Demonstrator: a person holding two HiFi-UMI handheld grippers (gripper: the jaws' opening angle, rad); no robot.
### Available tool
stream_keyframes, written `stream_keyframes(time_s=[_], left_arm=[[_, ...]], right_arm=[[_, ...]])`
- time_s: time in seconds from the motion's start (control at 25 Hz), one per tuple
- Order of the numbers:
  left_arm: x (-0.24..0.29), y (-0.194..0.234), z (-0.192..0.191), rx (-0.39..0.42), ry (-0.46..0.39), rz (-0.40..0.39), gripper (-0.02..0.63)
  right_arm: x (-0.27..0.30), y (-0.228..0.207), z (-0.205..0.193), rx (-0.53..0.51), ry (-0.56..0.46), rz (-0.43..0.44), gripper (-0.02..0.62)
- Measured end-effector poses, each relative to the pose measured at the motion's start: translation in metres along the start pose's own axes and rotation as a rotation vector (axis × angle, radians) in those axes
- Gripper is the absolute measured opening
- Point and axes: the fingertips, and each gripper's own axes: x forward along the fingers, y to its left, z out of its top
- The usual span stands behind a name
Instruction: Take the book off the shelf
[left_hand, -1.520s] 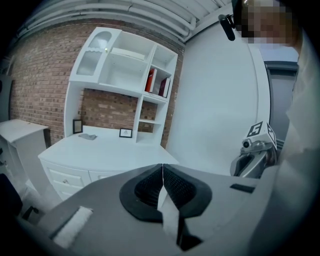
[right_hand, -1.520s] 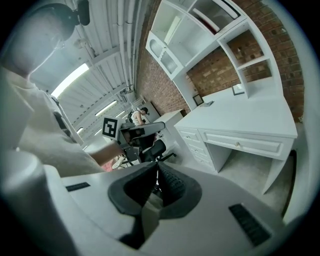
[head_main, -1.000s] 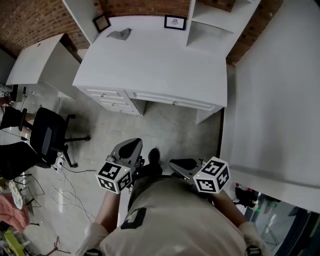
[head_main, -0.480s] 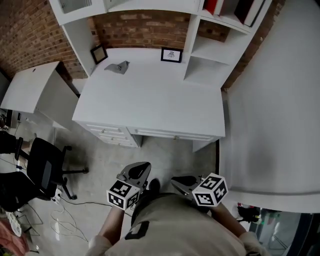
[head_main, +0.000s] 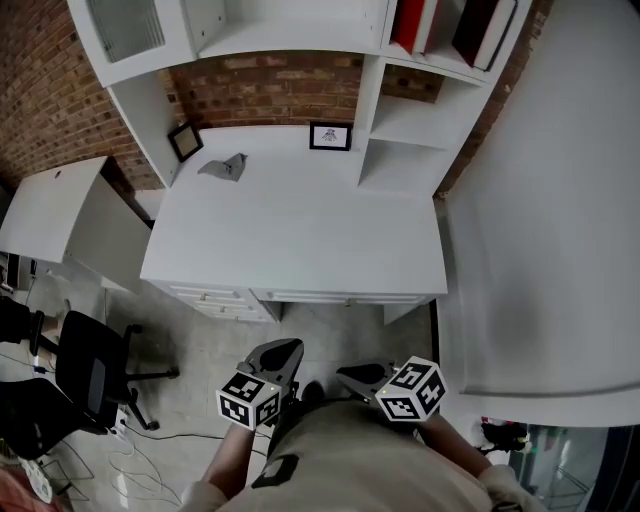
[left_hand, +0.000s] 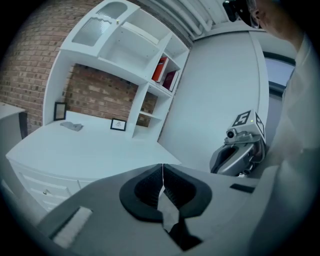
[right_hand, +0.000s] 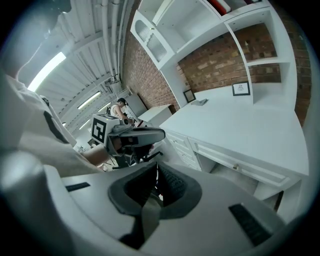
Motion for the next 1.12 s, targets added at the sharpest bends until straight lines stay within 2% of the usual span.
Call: stream_keyframes(time_s=[0.24, 0.44, 0.72, 0.92, 1.12], left_arm=[[0.03, -0.012, 0.02, -0.033, -0.009, 0.018, 0.006], [0.066, -0.036, 0.036, -0.013, -0.003, 0.001, 0.006], [0.117, -0.063, 0.051, 0.012, 0.008, 0.009, 0.006], [0.149, -0.076, 0.06, 0.028, 0.016, 0.034, 0.006], [0.181, -0.096, 0.064, 0.041, 0.031, 0.018, 0.006]], right_arm=[[-0.017, -0.028, 0.017, 0.007, -0.023, 0.043, 0.006], [-0.036, -0.056, 0.024, 0.016, -0.027, 0.085, 0.006], [-0.073, -0.104, 0.032, 0.076, -0.089, 0.13, 0.006], [-0.1, -0.133, 0.032, 0.084, -0.108, 0.141, 0.006], [-0.125, -0.159, 0.027, 0.113, -0.13, 0.143, 0.006]])
